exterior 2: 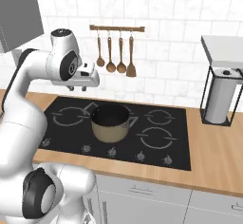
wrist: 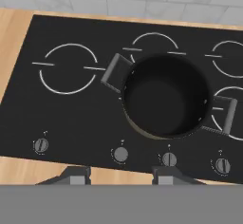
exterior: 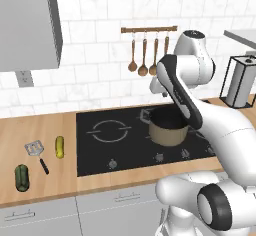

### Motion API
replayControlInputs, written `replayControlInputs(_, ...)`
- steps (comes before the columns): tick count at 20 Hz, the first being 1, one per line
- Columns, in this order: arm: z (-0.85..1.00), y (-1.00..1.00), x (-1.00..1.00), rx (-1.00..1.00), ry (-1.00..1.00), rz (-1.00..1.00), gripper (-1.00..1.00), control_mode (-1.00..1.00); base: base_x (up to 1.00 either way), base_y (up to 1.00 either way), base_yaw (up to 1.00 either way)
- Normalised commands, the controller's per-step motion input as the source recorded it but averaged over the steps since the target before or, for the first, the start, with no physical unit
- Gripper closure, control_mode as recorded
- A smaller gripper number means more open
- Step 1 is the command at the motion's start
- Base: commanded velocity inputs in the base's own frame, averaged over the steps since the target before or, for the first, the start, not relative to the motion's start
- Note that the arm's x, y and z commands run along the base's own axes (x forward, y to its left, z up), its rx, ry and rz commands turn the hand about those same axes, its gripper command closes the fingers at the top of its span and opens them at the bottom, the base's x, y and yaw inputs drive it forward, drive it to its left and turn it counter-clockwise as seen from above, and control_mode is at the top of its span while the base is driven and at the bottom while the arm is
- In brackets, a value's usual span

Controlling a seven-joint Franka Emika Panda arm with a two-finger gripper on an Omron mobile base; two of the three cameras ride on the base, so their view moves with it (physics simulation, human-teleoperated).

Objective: Put the cucumber and cucumber in the pot. Retrieve the spatula and lightly stir the vegetables in the pot.

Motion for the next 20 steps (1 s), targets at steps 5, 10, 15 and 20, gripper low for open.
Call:
replayControlInputs(5, 0.00, 0.00, 0.00, 0.00, 0.00, 0.00, -1.00, 1.00, -0.01, 0.15, 0.00)
replayControlInputs(10, 0.00, 0.00, 0.00, 0.00, 0.00, 0.00, -1.00, 1.00, 0.00, 0.82, 0.00)
replayControlInputs(15, 0.00, 0.00, 0.00, 0.00, 0.00, 0.00, -1.00, 1.00, 0.00, 0.79, 0.00)
replayControlInputs(20, 0.00, 0.00, 0.00, 0.00, 0.00, 0.00, -1.00, 1.00, 0.47, 0.27, -0.03)
